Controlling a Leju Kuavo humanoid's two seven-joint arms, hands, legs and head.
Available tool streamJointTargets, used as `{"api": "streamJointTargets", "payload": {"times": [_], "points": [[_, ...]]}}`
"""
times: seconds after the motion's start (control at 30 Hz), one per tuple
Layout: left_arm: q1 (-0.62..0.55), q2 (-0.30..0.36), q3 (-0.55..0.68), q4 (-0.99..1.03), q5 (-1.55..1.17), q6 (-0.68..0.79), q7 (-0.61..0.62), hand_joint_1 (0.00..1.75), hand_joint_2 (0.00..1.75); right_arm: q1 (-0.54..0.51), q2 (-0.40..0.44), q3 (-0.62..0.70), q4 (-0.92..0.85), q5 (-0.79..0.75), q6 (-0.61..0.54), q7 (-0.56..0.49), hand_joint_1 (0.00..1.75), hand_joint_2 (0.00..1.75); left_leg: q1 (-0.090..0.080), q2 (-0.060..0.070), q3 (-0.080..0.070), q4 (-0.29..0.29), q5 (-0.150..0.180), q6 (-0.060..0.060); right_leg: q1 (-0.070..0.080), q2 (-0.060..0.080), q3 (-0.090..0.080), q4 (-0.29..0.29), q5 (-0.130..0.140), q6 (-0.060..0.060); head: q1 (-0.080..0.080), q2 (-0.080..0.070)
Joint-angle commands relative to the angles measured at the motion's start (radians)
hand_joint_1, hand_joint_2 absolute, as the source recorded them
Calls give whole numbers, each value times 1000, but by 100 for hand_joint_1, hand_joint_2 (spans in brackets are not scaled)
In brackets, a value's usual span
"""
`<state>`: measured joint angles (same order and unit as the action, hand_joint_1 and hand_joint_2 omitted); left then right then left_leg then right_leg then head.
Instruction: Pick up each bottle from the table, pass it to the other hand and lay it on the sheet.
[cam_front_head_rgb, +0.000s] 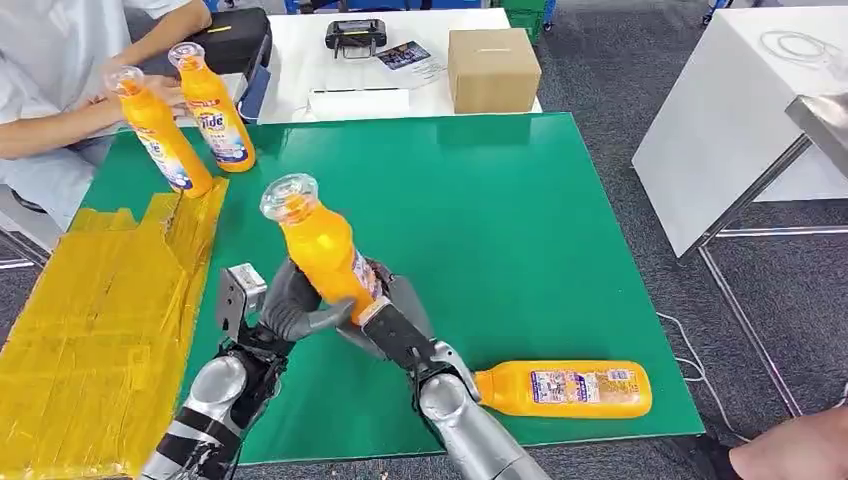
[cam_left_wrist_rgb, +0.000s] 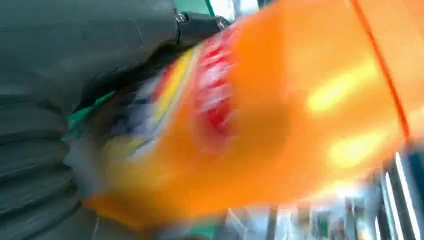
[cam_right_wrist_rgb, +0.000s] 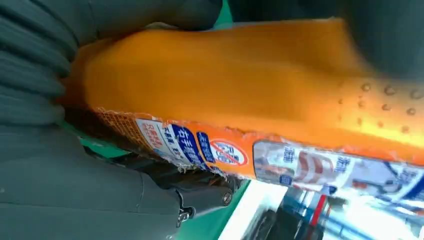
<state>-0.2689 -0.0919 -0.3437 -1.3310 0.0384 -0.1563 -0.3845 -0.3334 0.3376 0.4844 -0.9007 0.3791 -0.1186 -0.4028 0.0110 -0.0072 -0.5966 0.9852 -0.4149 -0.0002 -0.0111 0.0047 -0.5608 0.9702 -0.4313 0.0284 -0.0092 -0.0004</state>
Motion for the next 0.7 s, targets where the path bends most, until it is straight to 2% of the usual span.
{"api": "streamJointTargets", "payload": {"times": [0.03,0.17,0.2,0.23,0.27,0.37,0.43,0.47,0.7], "points": [[-89,-33,23,106,-80,109,2,0,175,-28,-8,149,99,23,13,7,175,175,1,-2,3,0,-1,0,1,-3,4,-1,-1,-1,0,0],[-100,-33,42,142,-55,74,-1,0,175,-27,-14,175,96,36,19,6,175,175,1,-1,4,0,-2,1,1,-2,6,-1,-2,-1,0,0],[-106,-61,100,164,-66,203,2,79,175,-26,-19,203,96,59,19,2,175,175,0,-1,1,0,0,0,0,-1,2,-1,-1,0,0,0],[-119,-58,118,184,-55,207,0,133,175,-21,-16,210,96,63,13,4,175,175,1,-2,2,0,-1,0,1,-3,4,-1,-1,-1,0,0],[-129,-56,130,200,-48,204,-4,175,175,-20,-15,214,98,64,8,5,175,175,1,-2,4,0,-2,0,1,-3,6,-1,-2,-1,0,0],[-136,-63,167,217,-33,201,-13,175,175,-23,-16,227,102,59,-2,5,175,175,1,-2,1,-1,0,0,1,-2,2,-1,0,-1,0,0],[-132,-66,173,215,-28,199,-14,175,175,-26,-18,228,105,56,-3,5,175,175,1,-2,6,0,-3,0,2,-3,8,-1,-3,-2,0,0],[-132,-67,174,216,-26,198,-14,175,175,-27,-19,228,106,55,-3,5,175,175,1,-1,1,0,0,0,1,-1,2,-1,0,-1,0,0],[-122,-73,187,203,18,195,-14,175,175,-29,-27,226,112,50,-27,2,175,175,1,-2,4,0,-2,0,1,-3,5,-1,-2,-1,0,0]]}}
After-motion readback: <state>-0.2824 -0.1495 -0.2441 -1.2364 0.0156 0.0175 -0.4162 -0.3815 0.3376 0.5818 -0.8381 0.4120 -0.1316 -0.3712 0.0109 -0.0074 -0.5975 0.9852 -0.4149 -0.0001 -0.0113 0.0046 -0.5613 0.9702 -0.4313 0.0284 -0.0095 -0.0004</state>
